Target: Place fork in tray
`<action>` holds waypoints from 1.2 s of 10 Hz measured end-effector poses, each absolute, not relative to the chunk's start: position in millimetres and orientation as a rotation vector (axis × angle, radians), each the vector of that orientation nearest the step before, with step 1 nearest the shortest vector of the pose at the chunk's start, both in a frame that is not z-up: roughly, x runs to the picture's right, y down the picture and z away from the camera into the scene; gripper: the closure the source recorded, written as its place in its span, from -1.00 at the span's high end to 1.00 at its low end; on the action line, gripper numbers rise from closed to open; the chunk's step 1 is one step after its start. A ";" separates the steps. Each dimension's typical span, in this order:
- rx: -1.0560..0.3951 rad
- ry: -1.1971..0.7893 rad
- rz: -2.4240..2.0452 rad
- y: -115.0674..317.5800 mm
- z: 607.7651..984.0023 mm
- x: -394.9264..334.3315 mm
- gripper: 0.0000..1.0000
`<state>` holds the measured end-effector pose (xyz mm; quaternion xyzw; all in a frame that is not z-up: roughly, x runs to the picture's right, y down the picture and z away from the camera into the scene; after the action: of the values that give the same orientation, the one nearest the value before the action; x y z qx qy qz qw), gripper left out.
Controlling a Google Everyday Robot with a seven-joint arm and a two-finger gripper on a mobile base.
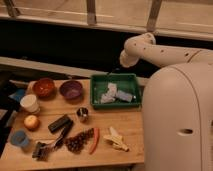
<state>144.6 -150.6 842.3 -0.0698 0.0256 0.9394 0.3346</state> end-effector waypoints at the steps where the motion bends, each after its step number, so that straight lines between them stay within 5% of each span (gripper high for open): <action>1: -0.175 0.076 2.474 -144.7 846.9 156.4 -0.65; 12: -0.090 0.190 2.561 -123.8 875.3 202.7 -0.65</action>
<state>202.7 -123.8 875.3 -0.0335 0.0711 0.9561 0.2821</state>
